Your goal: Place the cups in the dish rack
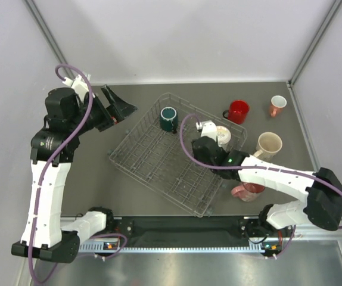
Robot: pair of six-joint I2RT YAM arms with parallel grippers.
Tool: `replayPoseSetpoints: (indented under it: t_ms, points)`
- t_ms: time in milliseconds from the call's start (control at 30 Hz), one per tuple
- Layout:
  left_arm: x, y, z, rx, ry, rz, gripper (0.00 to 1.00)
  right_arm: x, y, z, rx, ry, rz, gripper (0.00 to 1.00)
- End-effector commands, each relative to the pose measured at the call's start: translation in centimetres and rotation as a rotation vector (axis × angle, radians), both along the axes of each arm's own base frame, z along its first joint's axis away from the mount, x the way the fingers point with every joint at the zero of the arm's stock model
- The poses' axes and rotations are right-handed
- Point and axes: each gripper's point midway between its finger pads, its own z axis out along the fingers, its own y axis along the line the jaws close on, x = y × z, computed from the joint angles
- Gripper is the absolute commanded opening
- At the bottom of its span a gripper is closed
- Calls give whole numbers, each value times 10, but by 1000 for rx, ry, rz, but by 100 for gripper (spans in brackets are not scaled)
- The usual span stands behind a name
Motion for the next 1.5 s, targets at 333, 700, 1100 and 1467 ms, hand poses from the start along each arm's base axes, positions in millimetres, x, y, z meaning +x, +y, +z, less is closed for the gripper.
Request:
replayPoseSetpoints:
  t_ms: [333, 700, 1100, 1467]
  points:
    - [-6, 2, -2, 43, 15, -17, 96, 37, -1, -3, 31, -211, -129, 0]
    - [-9, 3, -13, 56, 71, -21, 96, 41, 2, -49, -41, -166, -128, 2]
    - [-14, 1, -22, 51, 100, -33, 94, 31, 1, -66, -71, -100, -96, 45]
    - [-13, -5, -32, 33, 128, -62, 94, 21, 6, -38, -48, -99, -68, 85]
